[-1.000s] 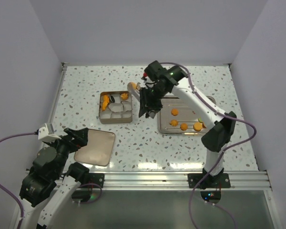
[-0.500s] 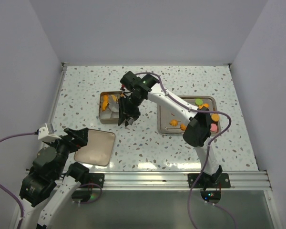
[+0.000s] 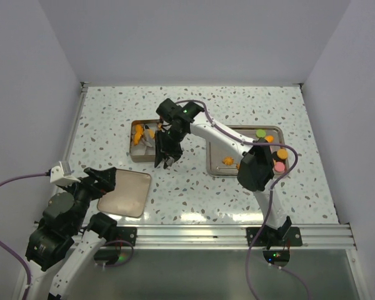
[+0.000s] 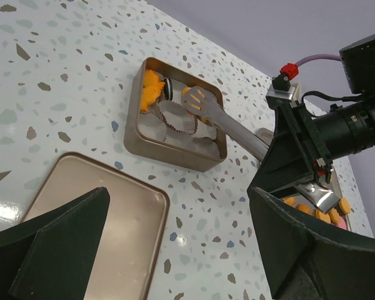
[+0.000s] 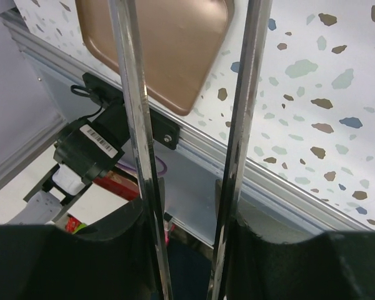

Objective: Pack the cookies

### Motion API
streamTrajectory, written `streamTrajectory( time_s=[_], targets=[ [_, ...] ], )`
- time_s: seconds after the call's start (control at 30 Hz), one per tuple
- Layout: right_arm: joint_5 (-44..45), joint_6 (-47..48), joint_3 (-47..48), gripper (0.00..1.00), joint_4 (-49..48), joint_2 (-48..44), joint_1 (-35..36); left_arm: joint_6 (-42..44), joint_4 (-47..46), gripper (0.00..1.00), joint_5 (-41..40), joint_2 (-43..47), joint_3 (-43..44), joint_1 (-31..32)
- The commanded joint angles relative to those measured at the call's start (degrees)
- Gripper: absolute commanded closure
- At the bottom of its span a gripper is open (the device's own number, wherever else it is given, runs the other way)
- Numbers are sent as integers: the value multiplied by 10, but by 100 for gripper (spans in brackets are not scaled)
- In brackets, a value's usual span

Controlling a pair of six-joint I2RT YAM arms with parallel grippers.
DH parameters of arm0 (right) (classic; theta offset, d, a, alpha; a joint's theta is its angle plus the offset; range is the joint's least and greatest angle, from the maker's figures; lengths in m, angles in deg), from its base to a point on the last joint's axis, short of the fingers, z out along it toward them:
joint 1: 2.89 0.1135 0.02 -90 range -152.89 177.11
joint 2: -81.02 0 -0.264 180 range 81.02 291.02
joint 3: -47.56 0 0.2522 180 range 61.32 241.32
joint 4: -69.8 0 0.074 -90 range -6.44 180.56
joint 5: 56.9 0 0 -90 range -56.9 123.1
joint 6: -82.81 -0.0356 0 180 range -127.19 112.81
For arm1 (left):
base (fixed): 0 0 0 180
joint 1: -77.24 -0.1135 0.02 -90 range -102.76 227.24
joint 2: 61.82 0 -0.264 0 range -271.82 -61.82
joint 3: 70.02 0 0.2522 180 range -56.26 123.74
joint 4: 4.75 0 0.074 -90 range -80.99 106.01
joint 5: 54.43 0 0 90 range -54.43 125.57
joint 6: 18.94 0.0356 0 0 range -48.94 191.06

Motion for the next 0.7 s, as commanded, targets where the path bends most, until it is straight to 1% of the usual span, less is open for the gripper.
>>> streamTrajectory(
  time_s=[0.0, 0.27, 0.53, 0.67],
  targets=[
    [-7, -9, 1, 60, -26, 1, 4, 11, -29, 0, 8, -2, -4, 2],
    [-6, -12, -3, 55, -29, 3, 4, 12, -29, 0, 9, -2, -4, 3],
    [-4, -15, 3, 55, -24, -6, 4, 12, -29, 0, 9, -1, -4, 3],
    [3, -14, 32, 56, -5, -20, 4, 12, -29, 0, 9, -1, -4, 3]
  ],
)
